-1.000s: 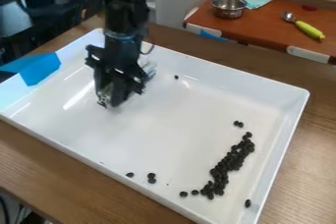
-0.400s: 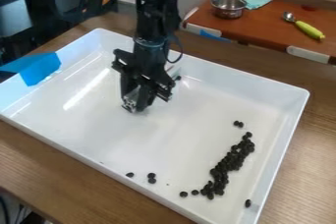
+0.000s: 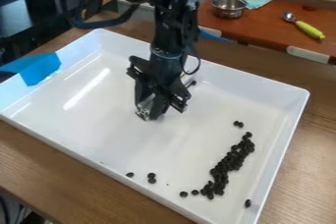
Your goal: Sweep into pile
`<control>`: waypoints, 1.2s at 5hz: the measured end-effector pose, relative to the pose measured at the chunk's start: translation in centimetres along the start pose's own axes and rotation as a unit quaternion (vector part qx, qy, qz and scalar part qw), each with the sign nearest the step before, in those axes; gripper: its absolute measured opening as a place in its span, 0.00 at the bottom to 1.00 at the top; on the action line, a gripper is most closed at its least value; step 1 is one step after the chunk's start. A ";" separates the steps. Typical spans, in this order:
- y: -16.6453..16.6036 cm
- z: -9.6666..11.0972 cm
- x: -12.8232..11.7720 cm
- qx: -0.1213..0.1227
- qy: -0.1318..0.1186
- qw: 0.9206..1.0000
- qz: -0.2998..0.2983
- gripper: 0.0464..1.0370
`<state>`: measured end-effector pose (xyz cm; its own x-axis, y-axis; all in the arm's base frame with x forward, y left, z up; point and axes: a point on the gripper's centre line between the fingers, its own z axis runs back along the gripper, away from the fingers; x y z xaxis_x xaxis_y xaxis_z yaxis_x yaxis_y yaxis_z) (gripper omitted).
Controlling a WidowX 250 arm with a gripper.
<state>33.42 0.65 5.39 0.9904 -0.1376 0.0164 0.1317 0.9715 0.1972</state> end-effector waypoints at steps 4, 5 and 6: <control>-7.5 1.3 -2.4 -0.023 -0.014 0.997 -0.067 0.34; -8.9 1.7 -3.0 -0.036 0.003 0.996 -0.076 0.34; -9.6 1.9 -3.1 -0.046 0.017 0.996 -0.081 0.34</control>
<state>28.97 -8.65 5.26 0.9567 -0.2882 -0.0408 0.2909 0.9510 0.1042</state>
